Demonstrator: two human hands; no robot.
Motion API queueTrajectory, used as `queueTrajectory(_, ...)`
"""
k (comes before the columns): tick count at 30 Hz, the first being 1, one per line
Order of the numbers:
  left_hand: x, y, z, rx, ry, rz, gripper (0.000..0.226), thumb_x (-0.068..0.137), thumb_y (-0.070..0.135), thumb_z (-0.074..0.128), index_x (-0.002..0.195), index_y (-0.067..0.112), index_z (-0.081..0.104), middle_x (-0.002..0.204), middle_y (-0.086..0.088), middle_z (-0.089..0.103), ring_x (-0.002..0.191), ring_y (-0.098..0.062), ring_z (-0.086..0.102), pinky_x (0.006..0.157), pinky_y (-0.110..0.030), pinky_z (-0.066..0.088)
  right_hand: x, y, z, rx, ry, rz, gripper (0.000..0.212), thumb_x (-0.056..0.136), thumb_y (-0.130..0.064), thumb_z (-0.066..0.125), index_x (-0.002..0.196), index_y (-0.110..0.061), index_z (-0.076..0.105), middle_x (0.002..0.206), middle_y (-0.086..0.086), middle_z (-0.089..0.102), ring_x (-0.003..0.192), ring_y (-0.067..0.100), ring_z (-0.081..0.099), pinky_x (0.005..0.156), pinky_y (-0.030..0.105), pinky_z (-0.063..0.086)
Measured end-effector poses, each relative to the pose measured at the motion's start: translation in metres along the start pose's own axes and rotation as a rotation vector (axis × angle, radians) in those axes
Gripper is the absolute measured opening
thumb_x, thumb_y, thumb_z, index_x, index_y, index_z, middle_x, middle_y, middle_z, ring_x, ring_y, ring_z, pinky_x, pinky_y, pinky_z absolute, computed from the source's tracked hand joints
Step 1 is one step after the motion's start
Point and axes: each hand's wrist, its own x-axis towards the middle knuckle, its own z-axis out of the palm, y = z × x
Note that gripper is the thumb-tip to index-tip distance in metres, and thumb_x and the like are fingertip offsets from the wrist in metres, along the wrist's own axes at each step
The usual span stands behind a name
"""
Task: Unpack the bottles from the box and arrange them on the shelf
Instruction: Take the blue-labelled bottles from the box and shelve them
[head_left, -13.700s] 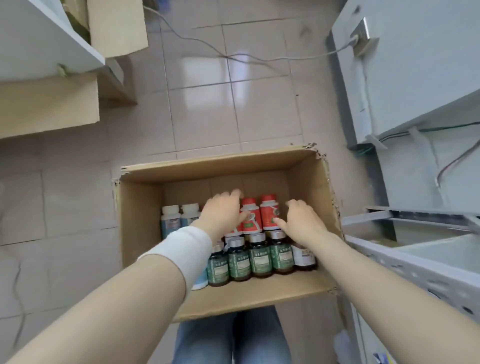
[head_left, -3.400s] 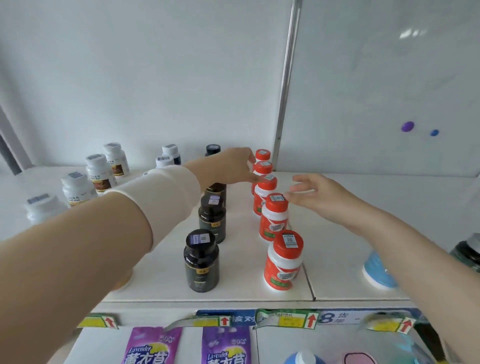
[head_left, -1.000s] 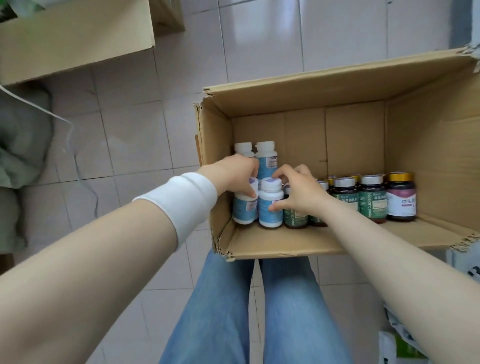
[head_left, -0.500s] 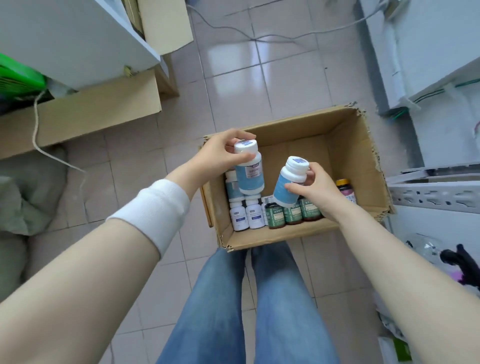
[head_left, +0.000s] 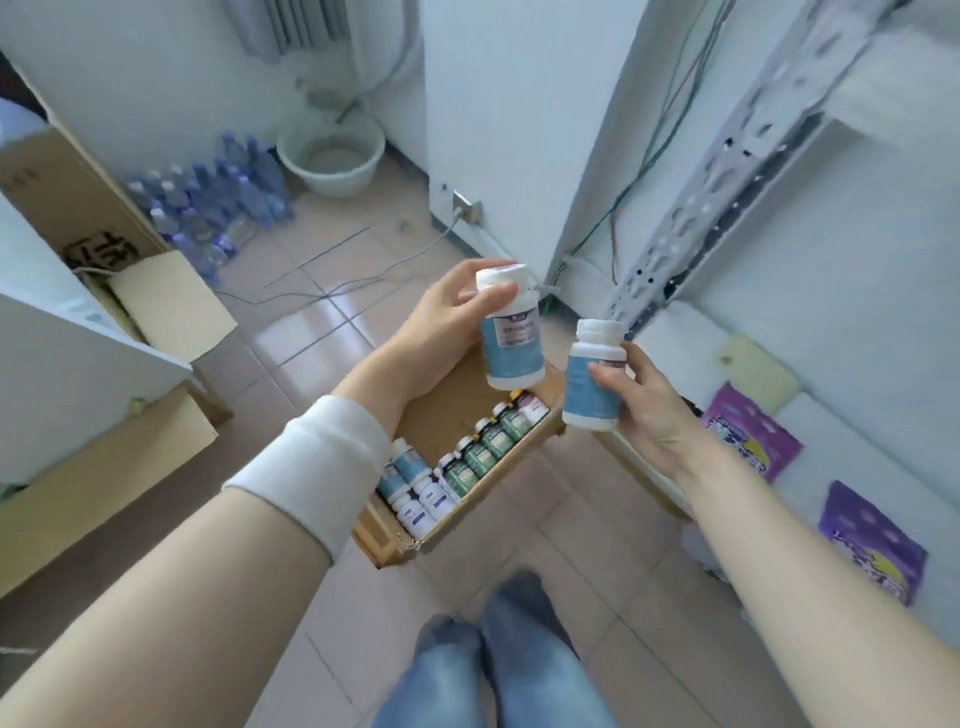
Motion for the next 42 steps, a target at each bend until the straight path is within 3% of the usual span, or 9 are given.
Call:
queueTrajectory(3, -0.012, 0.029, 0.052, 0.021, -0.140, 0.015, 0.026, 0.087, 0.031, 0.055, 0.111, 0.021, 0.055, 0.120, -0.021, 0.061, 0.107, -0.030, 0.062, 0.093, -0.042, 0.050, -0.055, -0.018, -0.031, 0.018, 0.069, -0.052, 0.016, 0.090, -0.013, 0.053, 0.101, -0.025, 0.053, 0.106, 0.010, 0.063, 0.088, 0.018, 0.062, 0.079, 0.038, 0.050)
queueTrajectory(8, -0.037, 0.073, 0.158, 0.004, -0.318, 0.100, 0.013, 0.098, 0.019, 0.044, 0.108, 0.017, 0.051, 0.098, -0.010, 0.065, 0.086, -0.019, 0.069, 0.082, -0.034, 0.056, -0.152, -0.049, -0.098, 0.081, 0.151, -0.154, 0.034, 0.073, -0.035, 0.068, 0.102, -0.025, 0.053, 0.102, 0.010, 0.067, 0.077, 0.014, 0.070, 0.073, 0.039, 0.056)
queueTrajectory(12, -0.066, 0.104, 0.270, -0.014, -0.424, 0.160, 0.013, 0.099, 0.020, 0.040, 0.101, 0.013, 0.051, 0.087, -0.004, 0.066, 0.070, -0.012, 0.071, 0.071, -0.030, 0.058, -0.241, -0.075, -0.168, 0.068, 0.191, -0.259, 0.085, 0.032, -0.059, 0.086, 0.104, -0.023, 0.057, 0.092, -0.003, 0.074, 0.081, 0.011, 0.072, 0.068, 0.029, 0.060)
queueTrajectory(17, -0.113, 0.145, 0.424, 0.022, -0.562, 0.246, 0.022, 0.097, 0.028, 0.042, 0.091, 0.016, 0.060, 0.072, 0.005, 0.071, 0.068, -0.008, 0.070, 0.069, -0.025, 0.058, -0.363, -0.099, -0.263, 0.055, 0.293, -0.351, 0.050, 0.066, -0.028, 0.064, 0.113, -0.013, 0.056, 0.096, 0.000, 0.069, 0.084, 0.012, 0.068, 0.068, 0.019, 0.057)
queueTrajectory(23, -0.154, 0.177, 0.580, 0.043, -0.741, 0.317, 0.026, 0.095, 0.029, 0.046, 0.090, 0.010, 0.064, 0.078, -0.001, 0.072, 0.071, -0.009, 0.070, 0.072, -0.024, 0.059, -0.480, -0.117, -0.360, 0.027, 0.429, -0.504, 0.079, 0.036, -0.052, 0.087, 0.105, -0.023, 0.063, 0.098, -0.005, 0.074, 0.093, 0.008, 0.069, 0.075, 0.018, 0.056)
queueTrajectory(27, -0.164, 0.190, 0.662, 0.060, -0.813, 0.345, 0.024, 0.096, 0.028, 0.046, 0.088, 0.013, 0.062, 0.077, 0.001, 0.072, 0.070, -0.009, 0.070, 0.071, -0.024, 0.058, -0.529, -0.136, -0.414, 0.021, 0.570, -0.592, 0.046, 0.063, -0.026, 0.067, 0.107, -0.018, 0.058, 0.103, -0.002, 0.069, 0.089, 0.003, 0.066, 0.082, 0.019, 0.053)
queueTrajectory(32, -0.146, 0.192, 0.744, 0.148, -0.856, 0.350, 0.016, 0.096, 0.031, 0.048, 0.097, 0.016, 0.054, 0.090, -0.004, 0.064, 0.077, -0.011, 0.066, 0.072, -0.022, 0.057, -0.553, -0.162, -0.476, -0.009, 0.713, -0.639, 0.032, 0.074, -0.015, 0.061, 0.105, -0.013, 0.059, 0.102, 0.005, 0.067, 0.098, 0.019, 0.062, 0.095, 0.033, 0.046)
queueTrajectory(35, -0.125, 0.192, 0.788, 0.186, -0.869, 0.367, 0.013, 0.094, 0.029, 0.052, 0.095, 0.016, 0.054, 0.084, -0.002, 0.062, 0.069, -0.006, 0.065, 0.067, -0.019, 0.056, -0.554, -0.180, -0.514, -0.041, 0.740, -0.635, 0.034, 0.068, -0.020, 0.064, 0.101, -0.014, 0.060, 0.096, 0.004, 0.067, 0.091, 0.019, 0.063, 0.089, 0.036, 0.048)
queueTrajectory(42, -0.038, 0.194, 0.888, 0.377, -0.850, 0.456, 0.018, 0.094, 0.027, 0.054, 0.101, 0.011, 0.056, 0.098, -0.005, 0.061, 0.085, -0.015, 0.059, 0.080, -0.025, 0.049, -0.521, -0.227, -0.613, 0.026, 0.749, -0.551, 0.042, 0.082, -0.002, 0.061, 0.121, -0.011, 0.048, 0.100, 0.004, 0.062, 0.089, 0.017, 0.062, 0.079, 0.033, 0.050)
